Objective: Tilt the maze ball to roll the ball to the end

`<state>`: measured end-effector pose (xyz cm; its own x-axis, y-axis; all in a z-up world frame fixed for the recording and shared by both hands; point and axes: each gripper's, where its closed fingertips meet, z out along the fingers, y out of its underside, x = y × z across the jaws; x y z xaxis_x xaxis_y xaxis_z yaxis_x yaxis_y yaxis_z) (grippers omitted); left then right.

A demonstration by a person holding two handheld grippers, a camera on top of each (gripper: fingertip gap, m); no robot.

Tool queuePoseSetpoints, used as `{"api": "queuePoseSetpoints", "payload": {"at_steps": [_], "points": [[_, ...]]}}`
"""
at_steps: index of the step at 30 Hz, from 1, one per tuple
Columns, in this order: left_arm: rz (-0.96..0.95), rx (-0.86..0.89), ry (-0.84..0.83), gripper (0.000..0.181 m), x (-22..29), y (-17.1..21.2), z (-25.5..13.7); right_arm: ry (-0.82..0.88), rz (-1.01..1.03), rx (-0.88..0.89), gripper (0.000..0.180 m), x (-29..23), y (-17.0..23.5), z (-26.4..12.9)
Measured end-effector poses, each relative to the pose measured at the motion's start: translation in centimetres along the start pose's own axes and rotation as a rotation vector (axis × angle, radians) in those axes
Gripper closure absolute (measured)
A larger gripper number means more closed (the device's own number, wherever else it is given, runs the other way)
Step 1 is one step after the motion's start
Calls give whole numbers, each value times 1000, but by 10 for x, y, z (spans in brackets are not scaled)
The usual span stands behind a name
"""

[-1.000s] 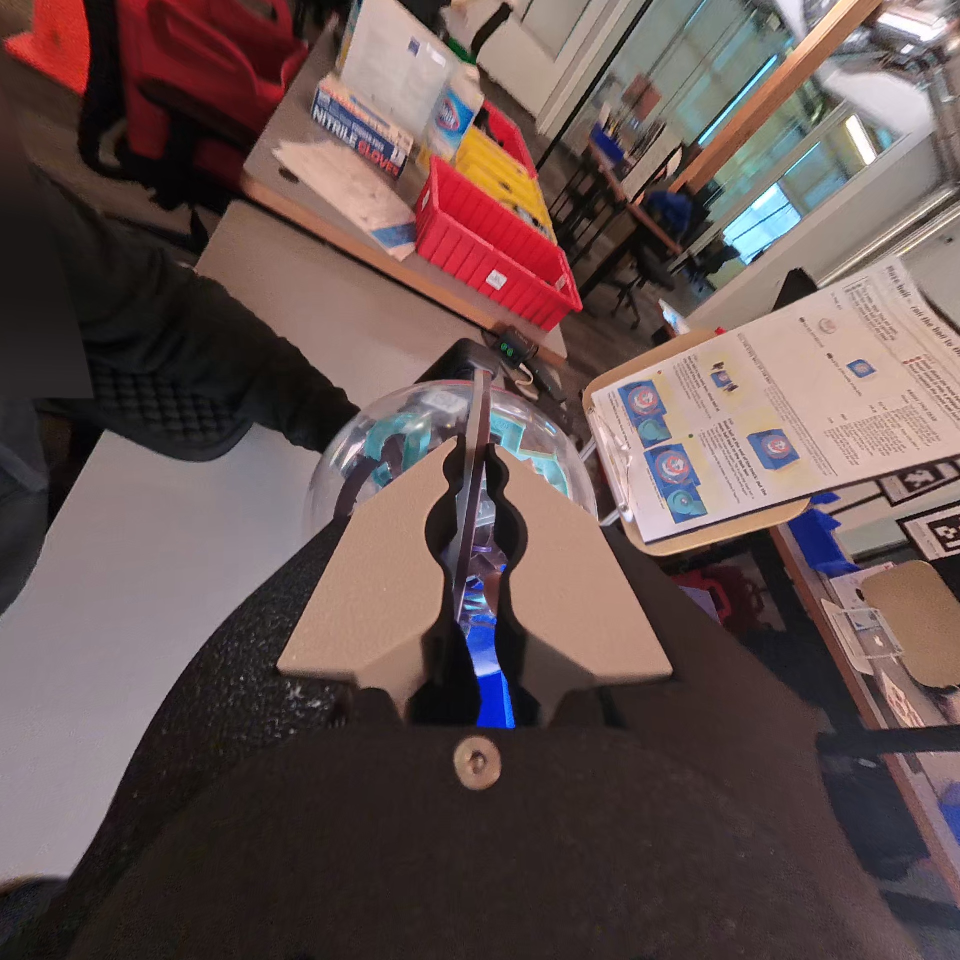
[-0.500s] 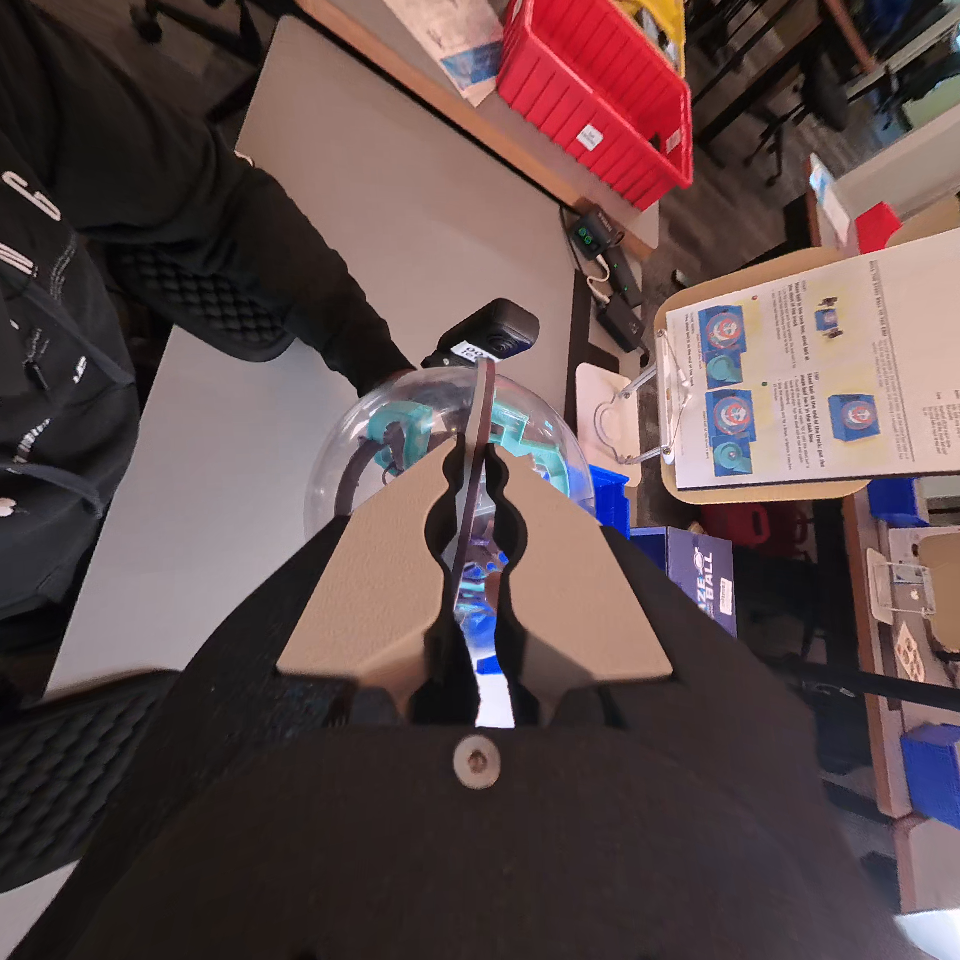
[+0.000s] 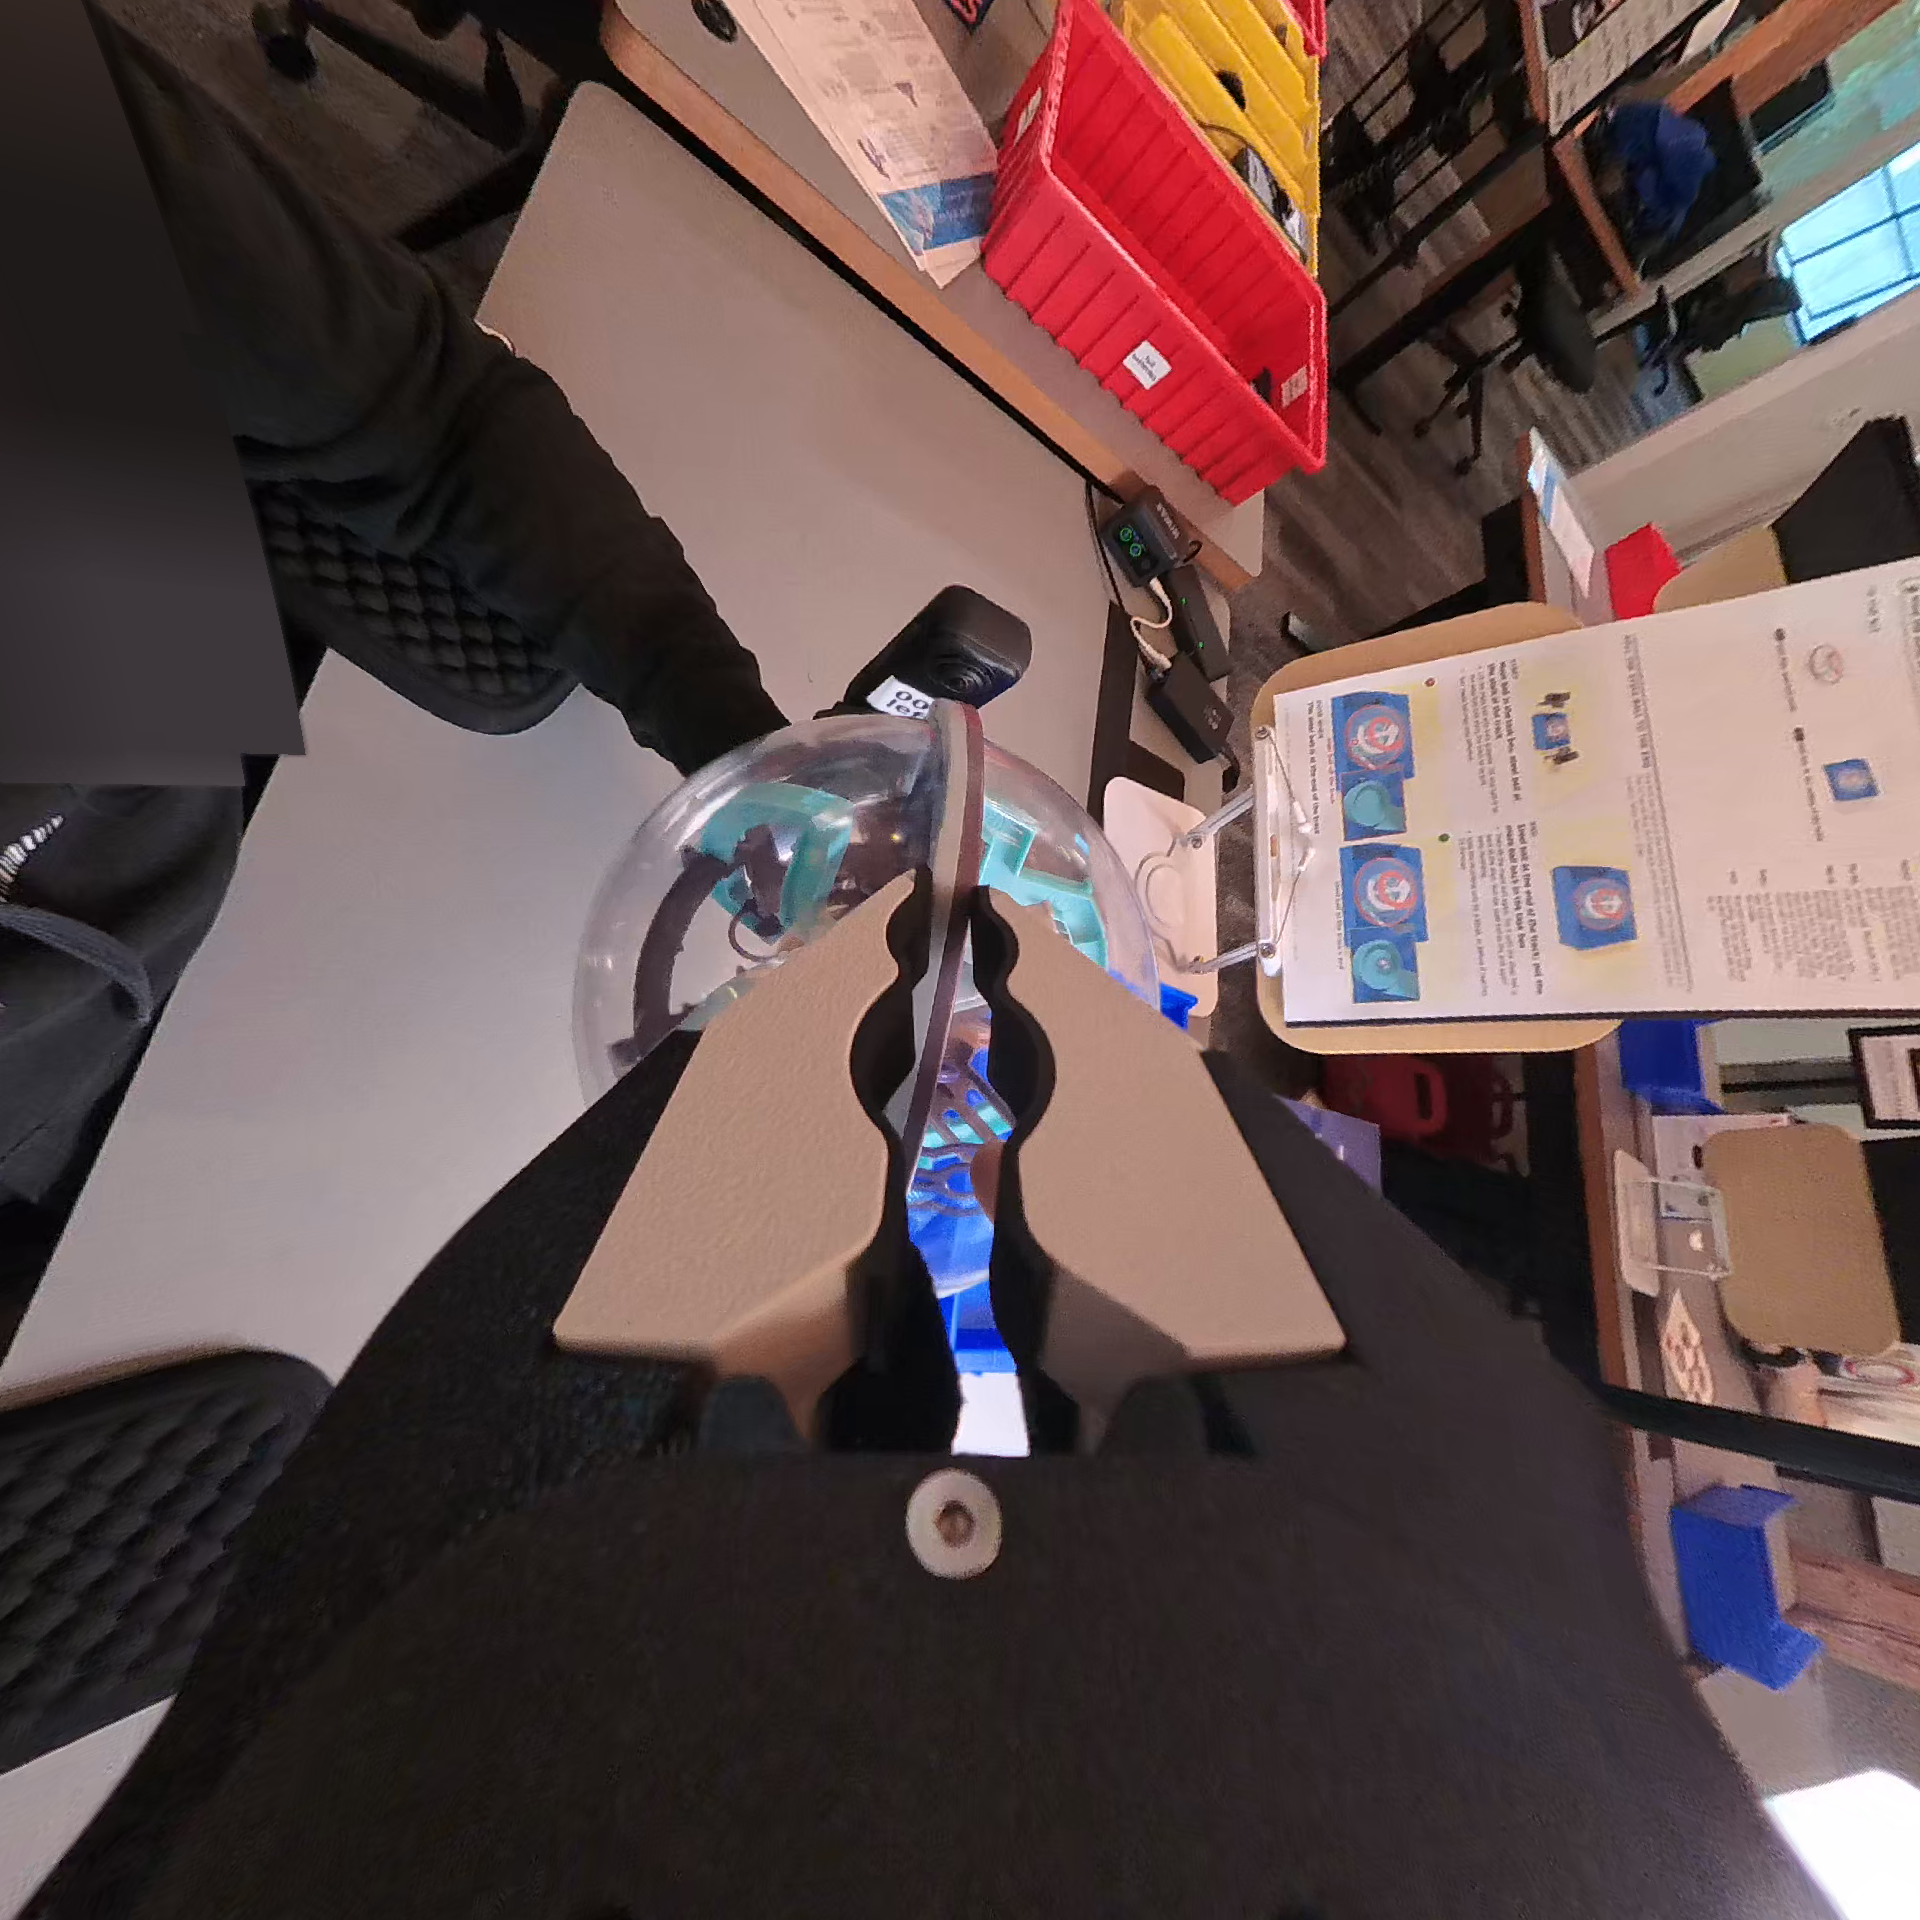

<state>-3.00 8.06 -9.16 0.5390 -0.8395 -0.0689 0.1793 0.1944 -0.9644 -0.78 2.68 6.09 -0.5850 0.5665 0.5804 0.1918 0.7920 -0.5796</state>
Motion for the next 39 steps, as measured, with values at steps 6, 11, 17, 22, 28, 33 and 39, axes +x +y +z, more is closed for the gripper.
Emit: {"api": "queuePoseSetpoints", "payload": {"at_steps": [6, 11, 17, 22, 28, 33, 39], "points": [[114, 27, -66, 174, -1, -6, 4, -1, -89, 31, 174, -12, -8, -5], [292, 29, -221, 174, -6, -16, 0, 10, -196, 9, 174, -24, -10, -13], [487, -4, -425, 174, -11, -29, -10, 61, -272, -14, 174, -29, -7, -22], [573, -22, -502, 174, -10, -39, -14, 109, -290, 5, 174, -30, -8, -28], [597, -39, -513, 175, -10, -40, -14, 136, -280, 24, 174, -27, -8, -30], [514, -49, -449, 174, -12, -32, -13, 131, -247, 18, 174, -22, -6, -24], [238, -37, -182, 173, -4, -13, -7, 129, -85, -5, 174, -4, 0, -13]]}}
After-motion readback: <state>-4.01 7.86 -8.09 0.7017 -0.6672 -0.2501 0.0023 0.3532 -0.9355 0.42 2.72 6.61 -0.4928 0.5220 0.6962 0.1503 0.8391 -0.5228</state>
